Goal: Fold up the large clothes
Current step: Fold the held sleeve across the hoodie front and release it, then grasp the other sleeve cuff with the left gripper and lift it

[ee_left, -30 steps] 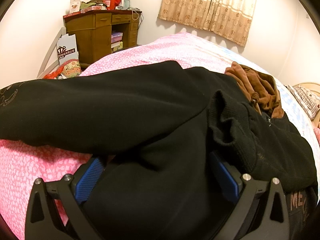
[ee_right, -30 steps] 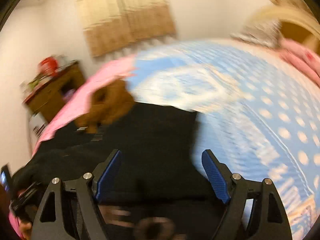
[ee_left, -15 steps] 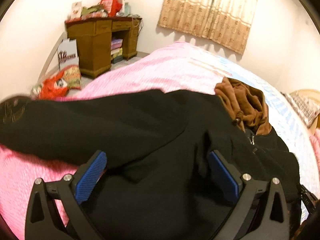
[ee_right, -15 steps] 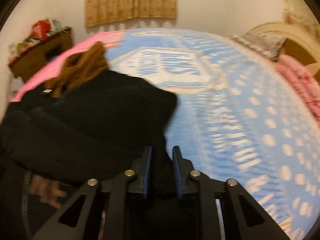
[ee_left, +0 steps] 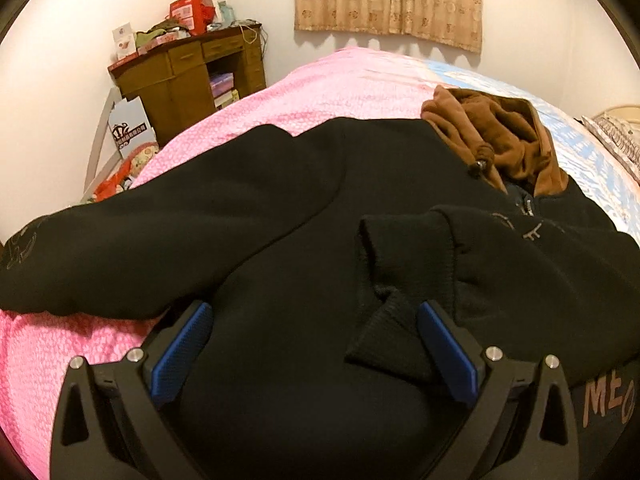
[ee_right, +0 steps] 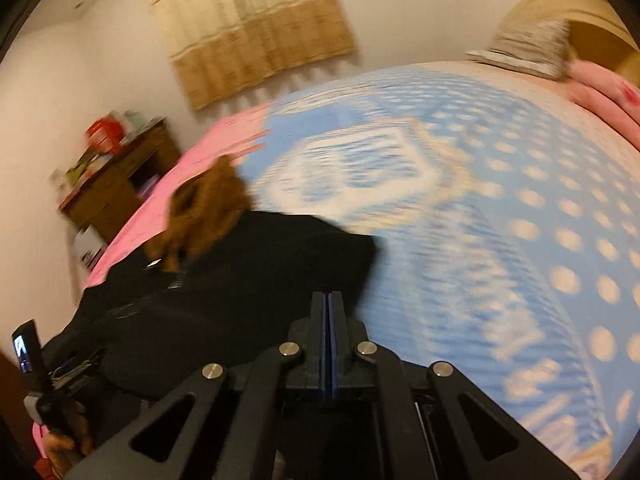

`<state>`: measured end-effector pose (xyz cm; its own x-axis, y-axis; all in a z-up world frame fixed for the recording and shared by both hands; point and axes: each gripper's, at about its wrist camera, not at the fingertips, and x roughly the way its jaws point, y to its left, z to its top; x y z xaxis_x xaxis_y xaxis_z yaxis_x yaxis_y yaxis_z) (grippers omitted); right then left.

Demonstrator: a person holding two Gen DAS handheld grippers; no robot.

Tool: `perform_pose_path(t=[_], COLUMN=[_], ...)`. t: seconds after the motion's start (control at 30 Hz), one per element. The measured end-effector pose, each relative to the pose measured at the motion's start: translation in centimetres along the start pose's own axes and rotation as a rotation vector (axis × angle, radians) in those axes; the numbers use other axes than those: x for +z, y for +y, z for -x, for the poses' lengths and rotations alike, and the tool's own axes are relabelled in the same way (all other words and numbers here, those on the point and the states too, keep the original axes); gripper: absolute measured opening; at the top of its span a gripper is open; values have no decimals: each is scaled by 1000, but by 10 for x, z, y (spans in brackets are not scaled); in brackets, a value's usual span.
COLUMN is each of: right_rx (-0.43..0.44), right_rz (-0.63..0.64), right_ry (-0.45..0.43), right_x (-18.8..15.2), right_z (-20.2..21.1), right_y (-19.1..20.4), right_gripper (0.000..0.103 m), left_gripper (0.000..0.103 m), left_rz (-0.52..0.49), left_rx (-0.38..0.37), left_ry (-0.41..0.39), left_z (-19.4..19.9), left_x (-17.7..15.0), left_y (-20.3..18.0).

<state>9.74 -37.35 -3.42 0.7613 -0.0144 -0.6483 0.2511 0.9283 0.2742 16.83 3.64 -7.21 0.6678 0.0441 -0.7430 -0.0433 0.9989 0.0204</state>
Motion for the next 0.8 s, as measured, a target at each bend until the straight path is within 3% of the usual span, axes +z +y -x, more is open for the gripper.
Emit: perform_pose_path(t=[0.1,0.17,0.2,0.23,0.27,0.37,0.57,0.67,0.8], right_rx=[61,-20,-125,-134,-79,-49,-119,1,130], right_rz=[63,99,105,90,75,-27,64,96,144], right_ry=[67,132,165,164,121,91,37,-18,30], right_x=[10,12,11,11,12,20,9,-11,-35], right_z=[-42,-75,-98,-109,-112,-113,-86,-45,-28], right_y=[41,48,41,30,19,-5,25,54,90], right_gripper=[1,1,1,0,0,0,2,2,3], left_gripper=[103,103,103,103,103,103,103,103,103], left_rz=[-12,-17,-11,1,10,18,44,57,55], left_rx=[16,10,3,-13,-26,-41,-69,-83,-79], left_ry=[0,3,7,18,23,15,7,6,8], left_z=[1,2,2,1,1,3,2,1,1], left_x=[-3,-6,-7,-9,-11,-15,-15,-13,-13], left_y=[-2,-1,-2,3,4,5,7,8,7])
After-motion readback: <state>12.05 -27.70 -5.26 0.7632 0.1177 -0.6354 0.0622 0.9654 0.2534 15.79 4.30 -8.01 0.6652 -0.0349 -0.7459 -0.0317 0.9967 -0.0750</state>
